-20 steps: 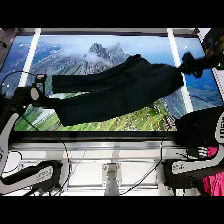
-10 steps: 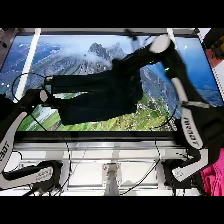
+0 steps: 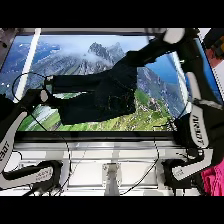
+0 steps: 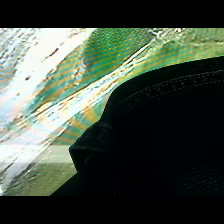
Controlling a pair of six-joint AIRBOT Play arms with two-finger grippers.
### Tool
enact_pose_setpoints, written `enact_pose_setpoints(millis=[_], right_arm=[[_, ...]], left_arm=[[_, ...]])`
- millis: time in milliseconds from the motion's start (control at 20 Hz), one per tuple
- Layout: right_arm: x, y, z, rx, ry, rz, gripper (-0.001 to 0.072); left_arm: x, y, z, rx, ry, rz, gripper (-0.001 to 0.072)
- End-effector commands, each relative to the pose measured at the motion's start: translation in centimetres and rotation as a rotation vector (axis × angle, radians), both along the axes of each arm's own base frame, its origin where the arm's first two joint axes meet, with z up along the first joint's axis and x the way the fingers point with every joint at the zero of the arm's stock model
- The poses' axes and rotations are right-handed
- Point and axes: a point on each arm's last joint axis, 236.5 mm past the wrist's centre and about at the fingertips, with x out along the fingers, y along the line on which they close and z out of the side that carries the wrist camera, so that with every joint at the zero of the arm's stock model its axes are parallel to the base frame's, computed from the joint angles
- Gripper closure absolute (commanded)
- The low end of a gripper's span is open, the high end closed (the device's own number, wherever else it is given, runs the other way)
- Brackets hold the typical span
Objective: Fold the clothes and pants, and hang the long-sleeved shirts on hangers.
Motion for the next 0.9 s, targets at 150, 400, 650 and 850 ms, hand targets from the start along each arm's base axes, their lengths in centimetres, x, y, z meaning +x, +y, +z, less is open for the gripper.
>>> enact_pose_setpoints(millis=[150,400,650,850], right_arm=[[-4.3,-3.4,-7.7,0.324,0.415,-0.082,0.062],[-9.4,-0.9,-17.8,0.207,0.609,-0.025,0.0391],[-10.8,1.7,-19.6,0.202,0.657,0.05,0.0365],[-12.0,2.4,-19.4,0.196,0.687,0.089,0.0359]], left_arm=[[-0.6,1.8,0.0,0.094,0.025,-0.041,0.0698],[-0.6,1.8,0.0,0.094,0.025,-0.042,0.0698],[0.0,0.6,1.0,0.022,-0.019,-0.001,0.0699],[1.3,0.7,4.3,0.019,-0.134,0.0,0.0699]])
